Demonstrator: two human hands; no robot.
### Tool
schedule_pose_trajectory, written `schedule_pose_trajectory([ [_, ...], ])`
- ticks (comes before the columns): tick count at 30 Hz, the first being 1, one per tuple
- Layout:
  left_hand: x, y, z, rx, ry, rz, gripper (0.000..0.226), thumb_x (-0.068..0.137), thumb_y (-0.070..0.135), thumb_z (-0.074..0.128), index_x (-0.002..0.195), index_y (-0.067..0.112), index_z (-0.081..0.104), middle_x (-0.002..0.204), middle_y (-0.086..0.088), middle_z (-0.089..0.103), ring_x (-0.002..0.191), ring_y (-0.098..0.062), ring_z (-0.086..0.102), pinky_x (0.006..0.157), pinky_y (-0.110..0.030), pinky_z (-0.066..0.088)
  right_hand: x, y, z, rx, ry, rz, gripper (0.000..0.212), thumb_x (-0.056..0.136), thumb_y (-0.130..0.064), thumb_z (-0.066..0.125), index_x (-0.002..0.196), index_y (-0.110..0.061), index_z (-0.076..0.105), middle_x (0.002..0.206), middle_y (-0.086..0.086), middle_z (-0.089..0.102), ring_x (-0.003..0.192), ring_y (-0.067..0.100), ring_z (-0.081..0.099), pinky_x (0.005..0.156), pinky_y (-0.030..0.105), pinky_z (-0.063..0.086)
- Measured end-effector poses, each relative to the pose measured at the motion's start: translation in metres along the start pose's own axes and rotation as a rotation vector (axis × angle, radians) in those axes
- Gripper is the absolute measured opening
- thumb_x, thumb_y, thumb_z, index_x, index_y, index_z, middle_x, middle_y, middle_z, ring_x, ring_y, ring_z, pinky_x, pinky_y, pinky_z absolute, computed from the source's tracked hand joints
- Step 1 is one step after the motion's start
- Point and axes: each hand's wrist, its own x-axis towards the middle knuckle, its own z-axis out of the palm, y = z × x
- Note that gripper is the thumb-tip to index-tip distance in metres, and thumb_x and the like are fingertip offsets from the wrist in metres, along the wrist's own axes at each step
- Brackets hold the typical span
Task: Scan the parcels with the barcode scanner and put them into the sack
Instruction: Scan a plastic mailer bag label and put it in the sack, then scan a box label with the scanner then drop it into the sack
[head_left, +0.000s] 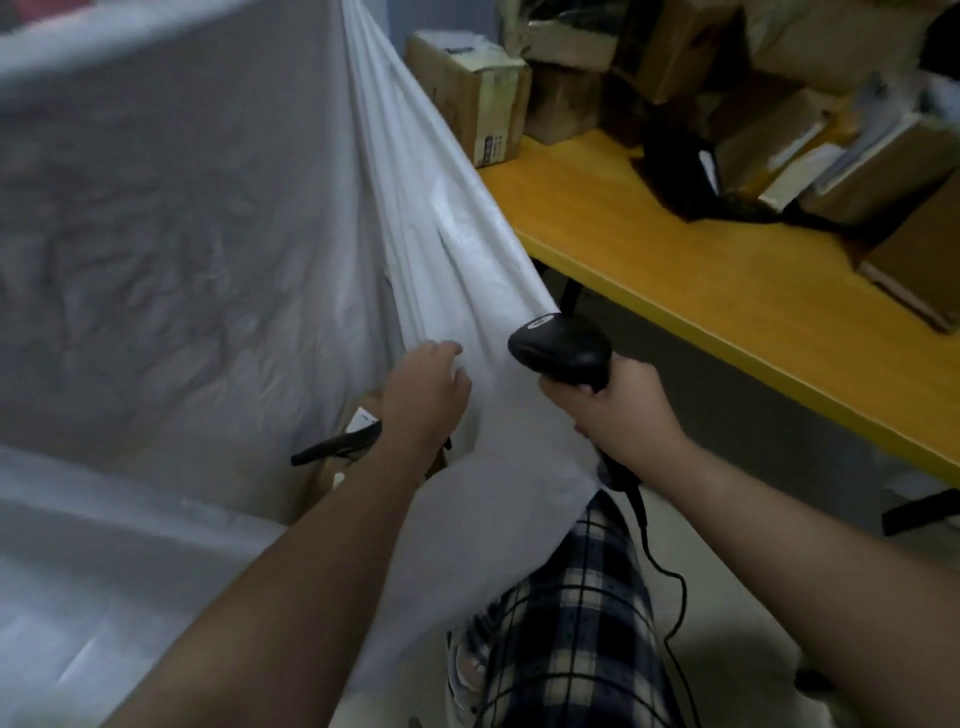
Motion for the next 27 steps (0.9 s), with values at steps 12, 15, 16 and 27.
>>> schedule_pose_trajectory([
  [12,-0.038,0.215,-0.034,-0.040,0.060,0.497,0.040,0.097,0.029,0.050,0.135,0.016,0.051,0.130,-0.003,0.055,0.123,-0.022,0.045,0.096,-0.035,0.041,-0.081,0.021,-0.182,0.163,0.426,0.004,0.052,0.082,-0.027,0.076,0.052,-0.019,0.034,0.048,-0.002,0.043,0.054,0.025,0.050,0.058,0.034,0.035],
  [15,-0.041,0.254,-0.026,-0.042,0.024,0.568,0.042,0.096,0.031,0.051,0.136,0.017,0.049,0.131,-0.004,0.053,0.125,-0.023,0.043,0.098,-0.035,0.040,-0.096,0.037,-0.220,0.255,0.539,0.057,0.042,0.081,-0.027,0.076,0.059,-0.014,0.043,0.052,0.002,0.046,0.057,0.023,0.050,0.059,0.042,0.038],
  [16,-0.040,0.266,-0.023,-0.035,0.012,0.588,0.043,0.096,0.032,0.051,0.137,0.017,0.048,0.133,-0.004,0.052,0.126,-0.023,0.041,0.099,-0.035,0.039,-0.100,0.042,-0.230,0.289,0.571,0.078,0.036,0.081,-0.028,0.076,0.064,-0.010,0.049,0.056,0.007,0.049,0.058,0.027,0.053,0.060,0.047,0.044],
  [27,0.027,0.408,-0.008,-0.026,-0.075,0.513,0.087,0.078,0.064,0.062,0.147,0.027,0.023,0.150,-0.013,0.015,0.139,-0.036,0.017,0.113,-0.049,0.027,-0.098,0.054,-0.296,0.483,0.719,0.162,0.018,0.087,-0.029,0.069,0.082,-0.013,0.064,0.067,0.006,0.063,0.054,0.018,0.061,0.057,0.031,0.053],
])
